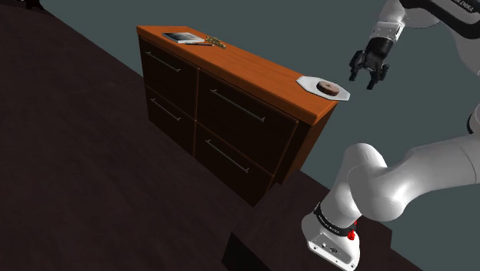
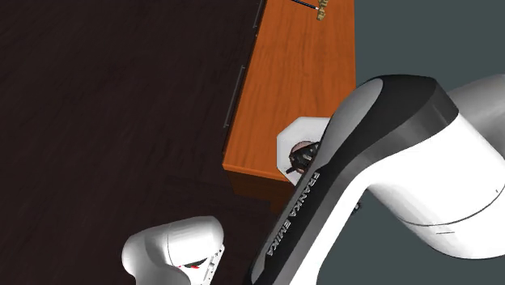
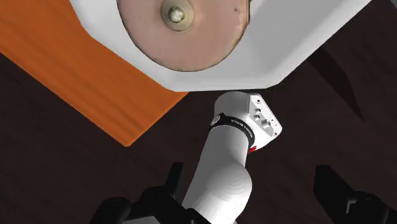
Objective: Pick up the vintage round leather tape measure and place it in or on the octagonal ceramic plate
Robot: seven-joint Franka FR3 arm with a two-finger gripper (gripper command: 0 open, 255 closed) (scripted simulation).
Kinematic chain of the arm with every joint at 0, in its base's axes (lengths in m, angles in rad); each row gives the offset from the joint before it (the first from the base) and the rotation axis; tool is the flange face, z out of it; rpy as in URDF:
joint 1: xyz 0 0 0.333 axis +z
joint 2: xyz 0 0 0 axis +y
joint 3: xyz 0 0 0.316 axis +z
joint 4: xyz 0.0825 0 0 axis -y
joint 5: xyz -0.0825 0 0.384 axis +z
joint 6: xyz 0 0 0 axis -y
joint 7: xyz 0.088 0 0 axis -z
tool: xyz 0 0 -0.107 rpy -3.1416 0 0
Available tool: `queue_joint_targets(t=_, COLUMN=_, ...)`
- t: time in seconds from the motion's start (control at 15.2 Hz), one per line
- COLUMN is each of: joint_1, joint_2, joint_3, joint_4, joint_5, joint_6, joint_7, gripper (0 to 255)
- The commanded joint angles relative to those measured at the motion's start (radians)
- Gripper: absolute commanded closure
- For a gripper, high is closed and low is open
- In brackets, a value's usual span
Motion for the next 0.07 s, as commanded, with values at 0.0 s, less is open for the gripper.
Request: queue_joint_targets(t=0.0, joint_1=0.114, joint_2=0.022, joint_3=-0.144, joint_4=-0.023, joint_5=0.009, joint_6=0.276, joint_7=0.003, gripper=0)
